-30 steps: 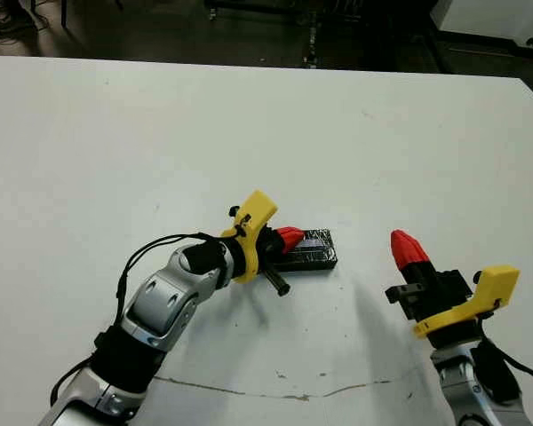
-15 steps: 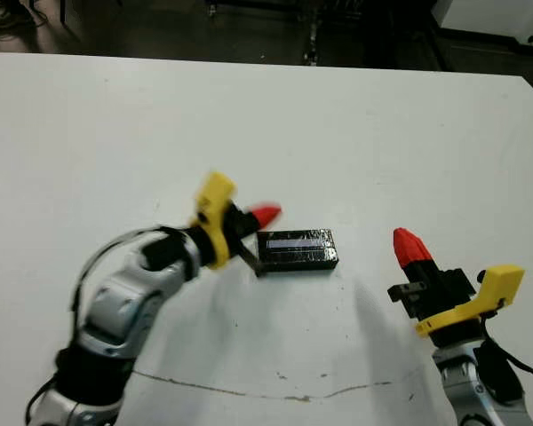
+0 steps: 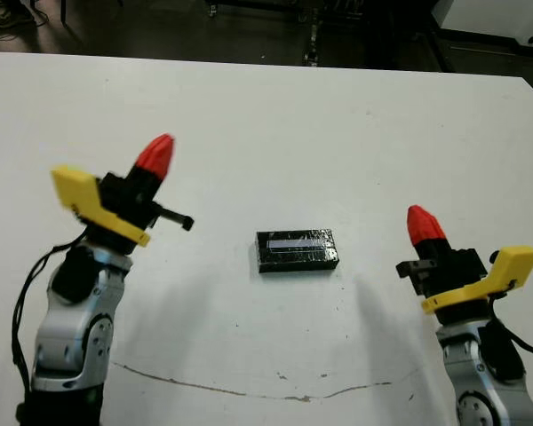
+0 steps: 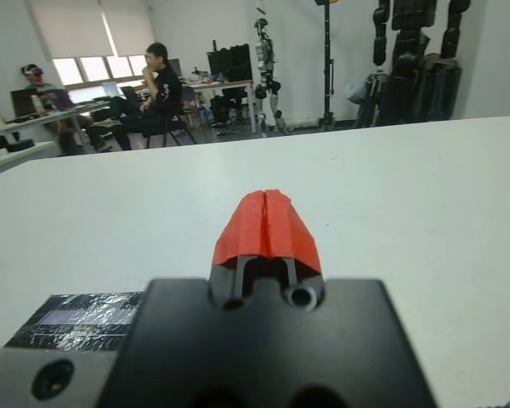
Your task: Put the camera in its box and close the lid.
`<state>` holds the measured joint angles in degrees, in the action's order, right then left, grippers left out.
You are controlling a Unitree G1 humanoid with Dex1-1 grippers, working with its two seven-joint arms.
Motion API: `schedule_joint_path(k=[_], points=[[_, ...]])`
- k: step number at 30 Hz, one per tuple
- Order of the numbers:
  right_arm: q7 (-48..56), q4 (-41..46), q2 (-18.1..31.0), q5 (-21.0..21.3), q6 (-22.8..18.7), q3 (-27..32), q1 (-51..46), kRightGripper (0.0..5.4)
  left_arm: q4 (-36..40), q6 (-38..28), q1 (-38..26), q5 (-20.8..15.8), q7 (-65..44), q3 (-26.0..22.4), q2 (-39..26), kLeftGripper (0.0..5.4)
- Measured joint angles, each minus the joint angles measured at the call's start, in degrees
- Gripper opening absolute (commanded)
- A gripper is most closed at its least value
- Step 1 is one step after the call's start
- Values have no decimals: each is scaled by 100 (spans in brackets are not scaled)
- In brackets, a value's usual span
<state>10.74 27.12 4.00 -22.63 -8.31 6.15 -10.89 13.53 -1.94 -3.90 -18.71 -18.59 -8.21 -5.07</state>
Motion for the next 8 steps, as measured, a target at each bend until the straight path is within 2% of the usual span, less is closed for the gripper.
schedule_joint_path(k=[8], points=[[0,-65,-8,-44,-3,-1,13,0,-341,-454,120,66,156,18,136,1]])
